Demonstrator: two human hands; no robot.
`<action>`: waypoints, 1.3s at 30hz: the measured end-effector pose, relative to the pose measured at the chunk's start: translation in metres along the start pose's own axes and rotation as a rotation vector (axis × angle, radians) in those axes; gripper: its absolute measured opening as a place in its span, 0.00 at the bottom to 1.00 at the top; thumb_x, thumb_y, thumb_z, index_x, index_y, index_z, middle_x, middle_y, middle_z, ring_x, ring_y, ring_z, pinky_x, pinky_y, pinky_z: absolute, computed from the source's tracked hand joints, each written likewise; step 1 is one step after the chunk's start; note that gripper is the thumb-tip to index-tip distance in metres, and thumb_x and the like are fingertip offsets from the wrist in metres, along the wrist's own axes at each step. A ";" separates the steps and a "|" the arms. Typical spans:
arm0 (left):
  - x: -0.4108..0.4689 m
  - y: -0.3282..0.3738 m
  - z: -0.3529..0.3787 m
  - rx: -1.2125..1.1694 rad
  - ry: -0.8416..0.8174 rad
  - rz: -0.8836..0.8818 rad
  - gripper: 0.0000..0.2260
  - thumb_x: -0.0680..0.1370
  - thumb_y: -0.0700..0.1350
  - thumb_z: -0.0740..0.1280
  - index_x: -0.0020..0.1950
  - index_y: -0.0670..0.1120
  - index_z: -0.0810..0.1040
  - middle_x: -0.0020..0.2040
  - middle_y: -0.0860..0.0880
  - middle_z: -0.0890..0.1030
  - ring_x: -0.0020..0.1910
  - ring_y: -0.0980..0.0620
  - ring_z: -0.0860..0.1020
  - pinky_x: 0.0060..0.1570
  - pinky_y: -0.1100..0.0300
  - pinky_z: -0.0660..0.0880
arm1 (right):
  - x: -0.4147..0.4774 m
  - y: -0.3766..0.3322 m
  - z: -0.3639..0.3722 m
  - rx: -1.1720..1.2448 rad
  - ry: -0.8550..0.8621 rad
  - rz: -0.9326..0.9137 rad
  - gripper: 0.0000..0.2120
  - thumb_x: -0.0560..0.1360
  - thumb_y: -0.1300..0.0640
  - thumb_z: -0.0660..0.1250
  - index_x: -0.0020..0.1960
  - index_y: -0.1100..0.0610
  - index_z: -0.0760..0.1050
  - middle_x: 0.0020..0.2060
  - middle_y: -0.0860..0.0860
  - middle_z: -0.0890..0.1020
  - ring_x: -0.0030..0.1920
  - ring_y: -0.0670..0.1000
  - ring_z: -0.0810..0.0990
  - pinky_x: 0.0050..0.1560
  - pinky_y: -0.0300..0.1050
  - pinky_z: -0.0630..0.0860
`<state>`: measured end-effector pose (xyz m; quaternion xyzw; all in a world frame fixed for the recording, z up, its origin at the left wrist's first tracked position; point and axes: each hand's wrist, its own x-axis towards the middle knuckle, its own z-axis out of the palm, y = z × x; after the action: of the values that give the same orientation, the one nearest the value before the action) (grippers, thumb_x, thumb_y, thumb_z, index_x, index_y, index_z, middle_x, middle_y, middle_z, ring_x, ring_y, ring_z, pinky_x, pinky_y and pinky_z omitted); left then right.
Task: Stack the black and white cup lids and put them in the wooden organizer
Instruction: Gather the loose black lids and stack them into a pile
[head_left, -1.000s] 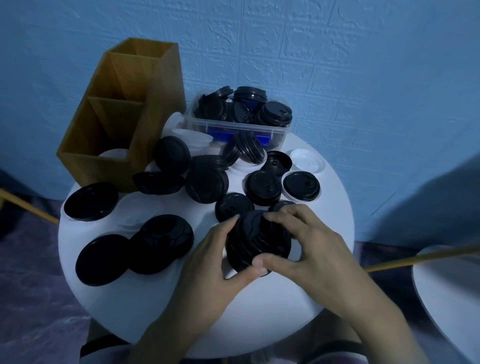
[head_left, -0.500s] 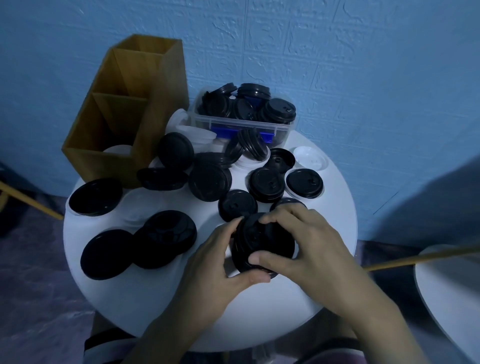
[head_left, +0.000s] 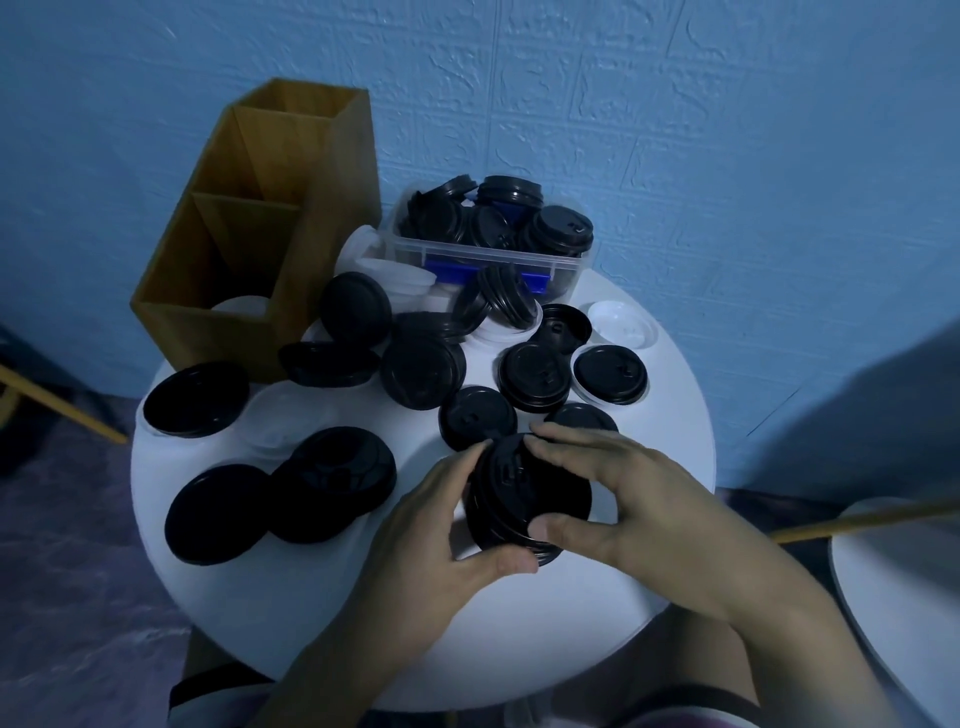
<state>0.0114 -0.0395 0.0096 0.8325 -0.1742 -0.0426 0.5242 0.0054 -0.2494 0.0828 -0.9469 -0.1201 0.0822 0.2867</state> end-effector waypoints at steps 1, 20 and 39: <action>0.000 0.000 -0.001 -0.011 -0.018 -0.007 0.39 0.67 0.53 0.81 0.73 0.67 0.67 0.65 0.66 0.77 0.65 0.63 0.76 0.62 0.64 0.74 | 0.000 0.001 0.001 0.016 0.009 0.003 0.32 0.73 0.41 0.73 0.75 0.36 0.67 0.67 0.22 0.63 0.69 0.24 0.59 0.63 0.17 0.51; 0.001 0.004 -0.003 -0.002 -0.015 0.001 0.32 0.67 0.50 0.82 0.67 0.66 0.73 0.58 0.64 0.82 0.58 0.63 0.79 0.53 0.70 0.75 | 0.003 0.001 0.003 -0.029 -0.023 -0.029 0.30 0.75 0.42 0.72 0.74 0.33 0.66 0.73 0.26 0.62 0.73 0.30 0.58 0.62 0.17 0.52; 0.011 0.005 -0.003 0.004 0.034 -0.046 0.38 0.72 0.52 0.77 0.69 0.74 0.57 0.54 0.85 0.69 0.55 0.84 0.67 0.48 0.84 0.63 | 0.022 0.009 0.010 0.074 0.043 -0.032 0.30 0.75 0.41 0.72 0.75 0.36 0.67 0.74 0.28 0.63 0.74 0.34 0.63 0.74 0.36 0.63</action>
<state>0.0213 -0.0429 0.0170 0.8378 -0.1462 -0.0401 0.5244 0.0261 -0.2449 0.0672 -0.9352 -0.1260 0.0615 0.3252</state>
